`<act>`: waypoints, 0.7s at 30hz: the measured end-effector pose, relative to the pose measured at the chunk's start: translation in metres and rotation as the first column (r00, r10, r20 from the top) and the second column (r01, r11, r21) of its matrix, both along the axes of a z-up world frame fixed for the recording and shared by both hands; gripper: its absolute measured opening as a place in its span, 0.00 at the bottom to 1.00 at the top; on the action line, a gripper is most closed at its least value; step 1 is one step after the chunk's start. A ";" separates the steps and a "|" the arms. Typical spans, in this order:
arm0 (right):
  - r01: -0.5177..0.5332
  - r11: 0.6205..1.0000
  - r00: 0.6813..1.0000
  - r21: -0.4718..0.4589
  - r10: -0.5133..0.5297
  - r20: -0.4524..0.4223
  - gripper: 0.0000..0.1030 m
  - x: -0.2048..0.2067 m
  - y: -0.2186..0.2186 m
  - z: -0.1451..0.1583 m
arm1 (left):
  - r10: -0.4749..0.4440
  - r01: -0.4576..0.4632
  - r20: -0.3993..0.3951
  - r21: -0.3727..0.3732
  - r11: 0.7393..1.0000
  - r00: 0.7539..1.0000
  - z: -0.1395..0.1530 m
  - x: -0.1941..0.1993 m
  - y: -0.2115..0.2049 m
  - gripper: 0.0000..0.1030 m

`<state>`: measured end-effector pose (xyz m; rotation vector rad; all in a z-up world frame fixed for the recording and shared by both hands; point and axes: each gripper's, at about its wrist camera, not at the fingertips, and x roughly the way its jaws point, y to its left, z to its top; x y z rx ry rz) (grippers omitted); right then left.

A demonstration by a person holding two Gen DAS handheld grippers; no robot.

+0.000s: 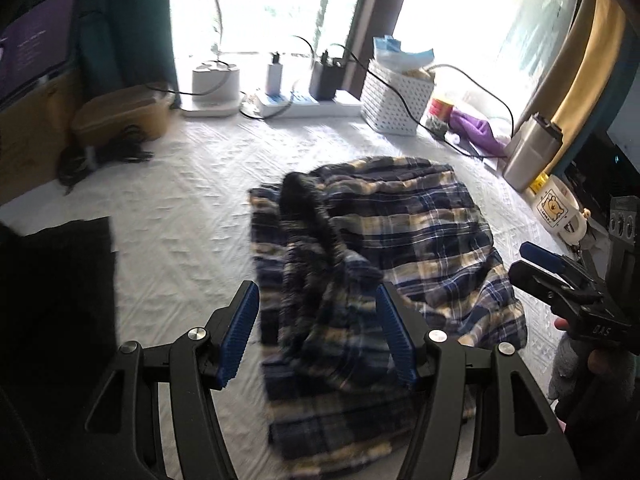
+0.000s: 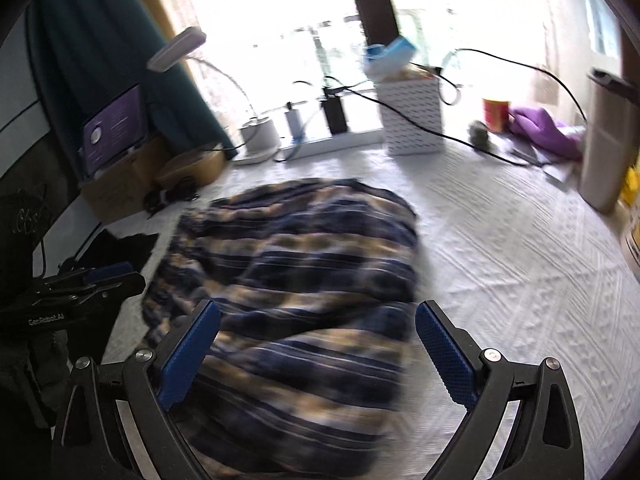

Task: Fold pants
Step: 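Open the right gripper and release the folded plaid pants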

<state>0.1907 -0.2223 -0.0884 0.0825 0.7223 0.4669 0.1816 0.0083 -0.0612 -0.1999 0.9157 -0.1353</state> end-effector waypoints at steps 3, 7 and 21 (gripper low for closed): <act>0.017 1.000 1.000 0.010 -0.016 -0.009 0.96 0.004 -0.012 -0.005 | -0.031 0.031 -0.018 -0.017 0.999 0.999 -0.008 0.011 -0.006 0.58; 0.029 0.999 0.999 0.022 -0.028 -0.023 0.96 0.010 -0.023 -0.011 | -0.062 0.059 -0.053 -0.054 0.997 0.997 -0.019 0.023 -0.007 0.32; 0.027 0.999 0.999 0.022 -0.026 -0.043 0.96 0.023 -0.020 -0.019 | 0.004 -0.005 -0.013 -0.037 0.999 1.000 -0.021 0.031 0.025 0.10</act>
